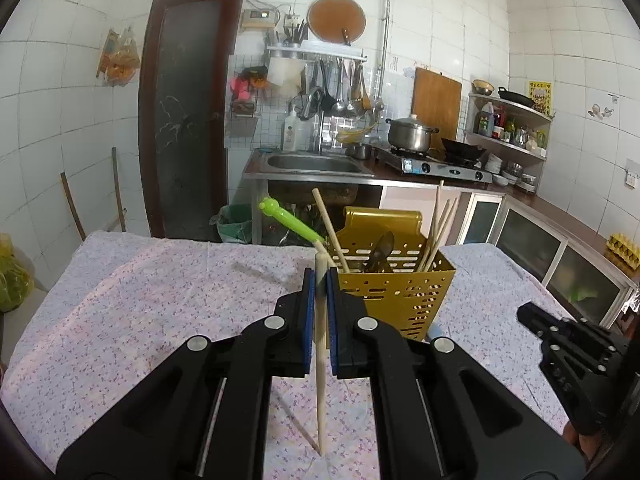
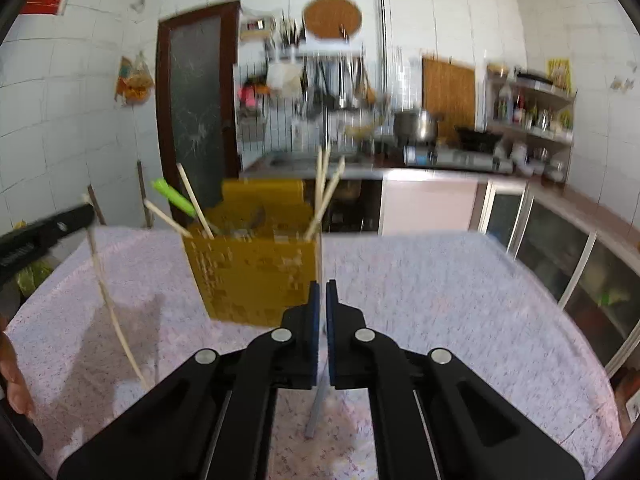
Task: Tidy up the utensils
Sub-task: 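Carry the chopstick with the left tool toward the caddy while the right tool carries the blue spoon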
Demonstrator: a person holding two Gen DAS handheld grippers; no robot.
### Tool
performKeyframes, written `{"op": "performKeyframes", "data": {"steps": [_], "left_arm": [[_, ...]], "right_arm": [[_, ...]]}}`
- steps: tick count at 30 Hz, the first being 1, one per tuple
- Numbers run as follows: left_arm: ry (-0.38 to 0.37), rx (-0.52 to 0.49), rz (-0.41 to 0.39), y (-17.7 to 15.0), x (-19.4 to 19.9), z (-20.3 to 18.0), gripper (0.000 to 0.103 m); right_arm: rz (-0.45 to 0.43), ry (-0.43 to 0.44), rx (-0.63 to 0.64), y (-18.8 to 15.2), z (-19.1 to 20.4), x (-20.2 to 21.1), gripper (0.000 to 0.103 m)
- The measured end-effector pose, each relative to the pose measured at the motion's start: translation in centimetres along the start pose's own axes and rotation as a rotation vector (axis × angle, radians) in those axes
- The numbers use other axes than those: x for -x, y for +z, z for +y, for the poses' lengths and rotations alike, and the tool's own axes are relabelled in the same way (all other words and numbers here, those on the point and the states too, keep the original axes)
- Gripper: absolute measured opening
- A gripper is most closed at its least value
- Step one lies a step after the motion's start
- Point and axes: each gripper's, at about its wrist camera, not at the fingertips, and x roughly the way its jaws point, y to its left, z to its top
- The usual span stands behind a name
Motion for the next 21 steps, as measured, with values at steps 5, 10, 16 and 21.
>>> {"op": "performKeyframes", "data": {"steps": [5, 10, 16, 21], "left_arm": [[0.008, 0.007, 0.016, 0.2, -1.3, 0.6, 0.005], [-0.002, 0.015, 0.045, 0.7, -2.8, 1.0, 0.005], [-0.007, -0.009, 0.079, 1.0, -5.1, 1.1, 0.005], [-0.016, -0.009, 0.099, 1.0, -6.6, 1.2, 0.005]], "right_arm": [[0.145, -0.003, -0.052, -1.3, -1.5, -4.4, 0.009], [0.227, -0.021, -0.063, -2.4, -1.8, -7.8, 0.051], [0.336, -0.04, -0.061, -3.1, -1.5, -12.2, 0.051], [0.379, -0.059, -0.065, -3.2, -1.1, -14.8, 0.051]]}}
